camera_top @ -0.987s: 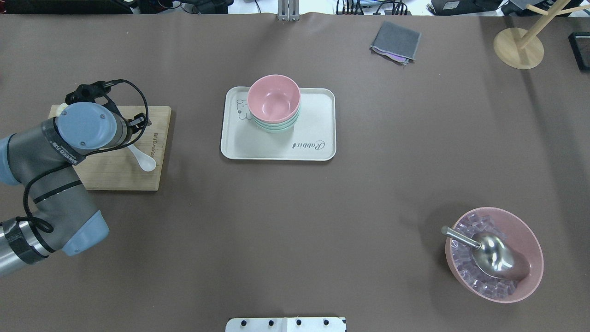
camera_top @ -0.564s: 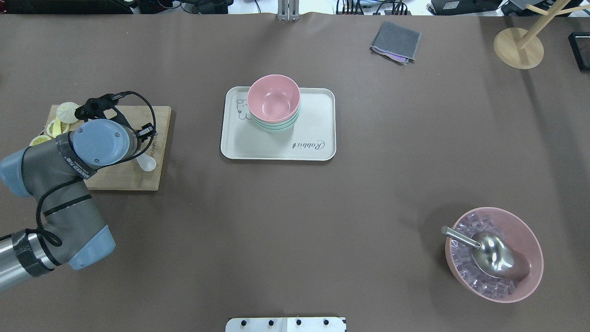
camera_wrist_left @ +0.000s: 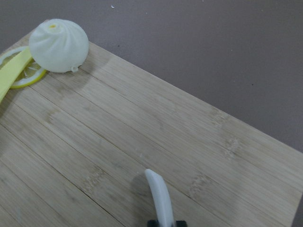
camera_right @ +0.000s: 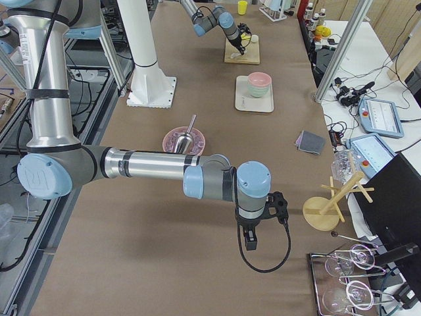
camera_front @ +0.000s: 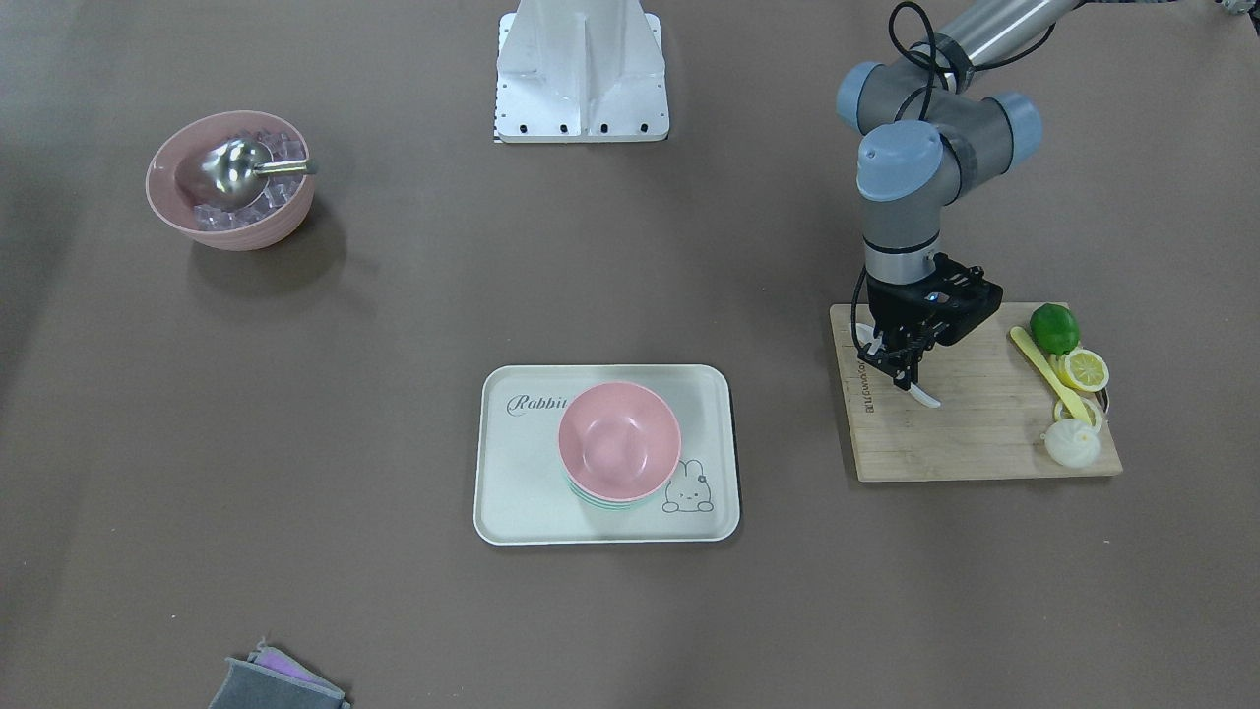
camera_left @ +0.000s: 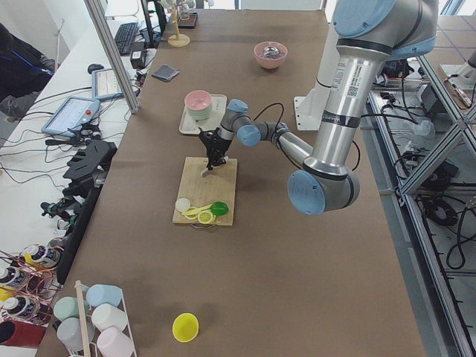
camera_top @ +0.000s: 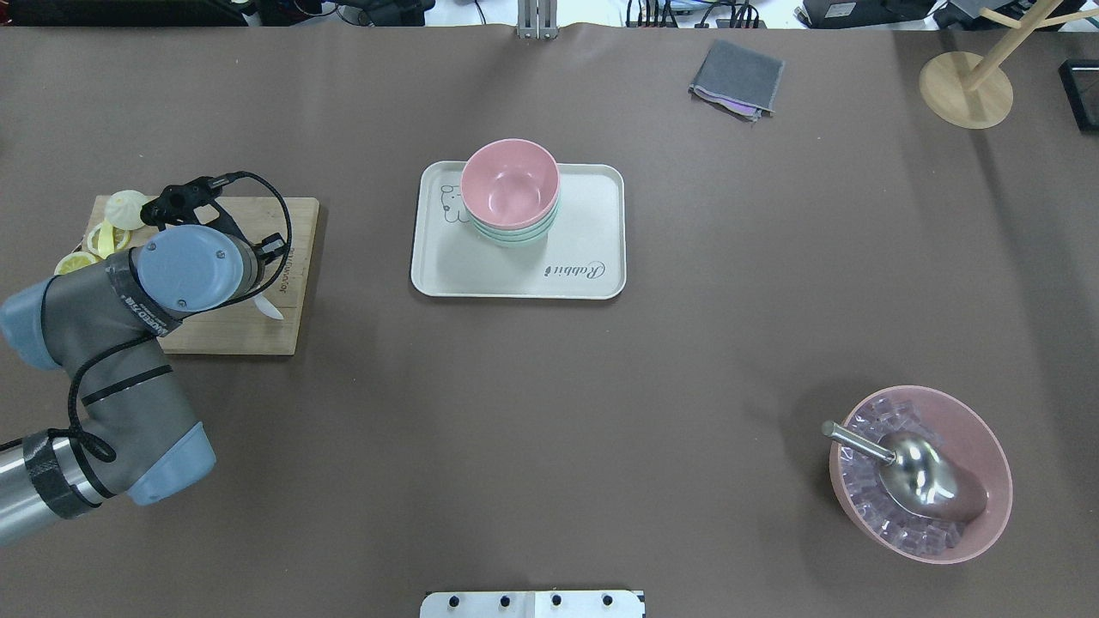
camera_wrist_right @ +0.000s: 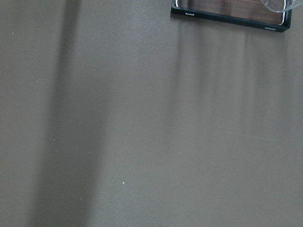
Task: Stack pink bowl on green and place spoon
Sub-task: 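Reach the left gripper to the white spoon on the cutting board and grasp it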
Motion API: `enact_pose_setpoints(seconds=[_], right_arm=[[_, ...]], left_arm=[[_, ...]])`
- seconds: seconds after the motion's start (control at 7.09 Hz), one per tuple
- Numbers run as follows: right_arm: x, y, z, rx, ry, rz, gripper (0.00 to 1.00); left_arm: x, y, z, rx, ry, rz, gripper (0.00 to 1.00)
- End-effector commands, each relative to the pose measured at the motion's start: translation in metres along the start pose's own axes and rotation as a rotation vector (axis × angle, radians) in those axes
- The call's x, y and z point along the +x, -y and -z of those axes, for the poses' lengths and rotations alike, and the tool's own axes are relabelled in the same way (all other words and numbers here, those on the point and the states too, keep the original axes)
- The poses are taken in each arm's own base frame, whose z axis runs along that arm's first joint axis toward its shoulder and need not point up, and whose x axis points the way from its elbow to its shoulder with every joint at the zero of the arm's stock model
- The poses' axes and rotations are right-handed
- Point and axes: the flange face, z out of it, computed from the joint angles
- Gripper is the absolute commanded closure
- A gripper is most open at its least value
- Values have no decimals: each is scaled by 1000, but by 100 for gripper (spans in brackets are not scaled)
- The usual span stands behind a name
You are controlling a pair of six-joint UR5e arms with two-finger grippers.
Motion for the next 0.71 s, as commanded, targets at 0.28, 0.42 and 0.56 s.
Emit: enact_pose_setpoints(seconds=[0.28,0.42,0.56], right_arm=[[4,-8,-7,-13,5,-14,0],[5,-12,-9,-17,5,-19,0],[5,-14,-9,-18,6,-15,0]], left_arm=[[55,10,79,-26,-175,164,100],[90,16,106,-34,-223,269,100],[137,17,130,10,-216,351,100]])
